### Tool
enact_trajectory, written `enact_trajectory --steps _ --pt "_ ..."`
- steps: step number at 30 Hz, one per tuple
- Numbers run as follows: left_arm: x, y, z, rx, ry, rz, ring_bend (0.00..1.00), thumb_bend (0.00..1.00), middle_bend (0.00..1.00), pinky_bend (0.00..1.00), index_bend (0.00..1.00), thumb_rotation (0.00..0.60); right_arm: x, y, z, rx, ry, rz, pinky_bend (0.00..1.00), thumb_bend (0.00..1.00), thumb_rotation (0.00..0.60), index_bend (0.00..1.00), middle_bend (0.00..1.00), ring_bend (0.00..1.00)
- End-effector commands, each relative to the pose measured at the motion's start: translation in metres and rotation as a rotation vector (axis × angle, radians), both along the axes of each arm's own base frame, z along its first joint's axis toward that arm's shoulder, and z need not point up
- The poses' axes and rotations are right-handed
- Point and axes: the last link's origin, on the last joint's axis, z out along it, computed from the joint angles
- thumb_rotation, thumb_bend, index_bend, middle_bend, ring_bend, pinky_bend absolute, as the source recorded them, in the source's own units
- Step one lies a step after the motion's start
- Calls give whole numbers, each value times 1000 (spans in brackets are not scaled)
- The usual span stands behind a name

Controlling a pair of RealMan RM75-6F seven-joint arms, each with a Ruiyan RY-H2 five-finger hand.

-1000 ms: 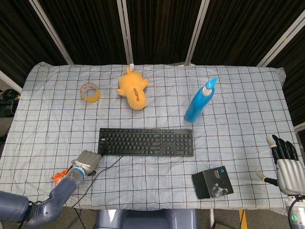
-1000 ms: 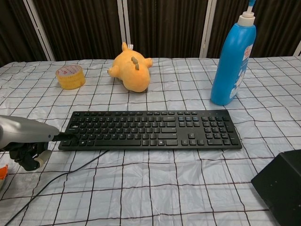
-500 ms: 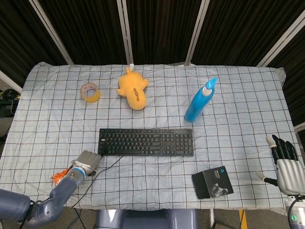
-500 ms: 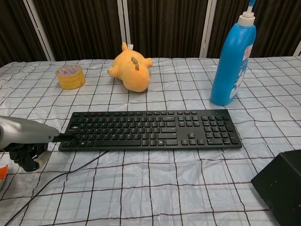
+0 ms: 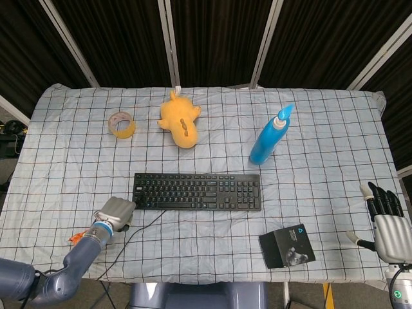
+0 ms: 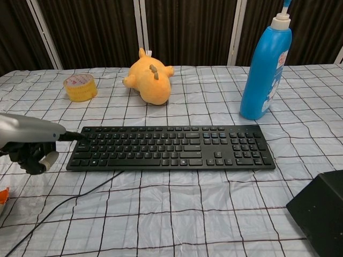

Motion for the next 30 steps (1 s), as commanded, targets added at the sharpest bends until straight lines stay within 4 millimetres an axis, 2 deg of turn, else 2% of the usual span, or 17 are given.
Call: enact_trajectory --steps 1,3,4,5,6,8,9,15,21,30 --pt "7 -1 28 116 -85 -39 388 723 441 289 0 600 0 0 0 0 1 0 0 55 600 37 0 0" --pt "6 -7 45 196 -138 -63 222 613 214 201 0 600 0 0 0 0 1 -1 0 54 600 37 0 0" --pt "4 -10 51 227 -153 -76 169 545 143 168 0 600 0 0 0 -1 2 0 0 55 600 37 0 0" --pt "0 -14 57 257 -163 -91 92 408 63 117 0 600 0 0 0 -2 3 0 0 55 600 37 0 0" --pt "-5 -17 64 297 -167 -108 37 266 18 65 0 600 0 0 0 -2 3 0 0 56 600 37 0 0" --pt "-17 -27 73 361 -167 -145 0 86 0 9 0 600 0 0 0 -3 5 0 0 55 600 37 0 0" --pt "-24 -31 77 389 -161 -162 0 34 0 0 0 600 0 0 0 -3 6 -1 0 55 600 37 0 0" --pt "-69 -61 99 557 -164 -194 0 0 0 0 0 600 0 0 1 -7 13 4 0 54 600 37 0 0" --pt "-100 -76 118 691 -173 -232 0 0 0 0 0 600 1 0 0 -10 17 10 0 55 600 37 0 0" --pt "-114 -83 118 704 -172 -215 0 0 0 0 0 600 1 0 0 -11 23 17 0 55 600 37 0 0"
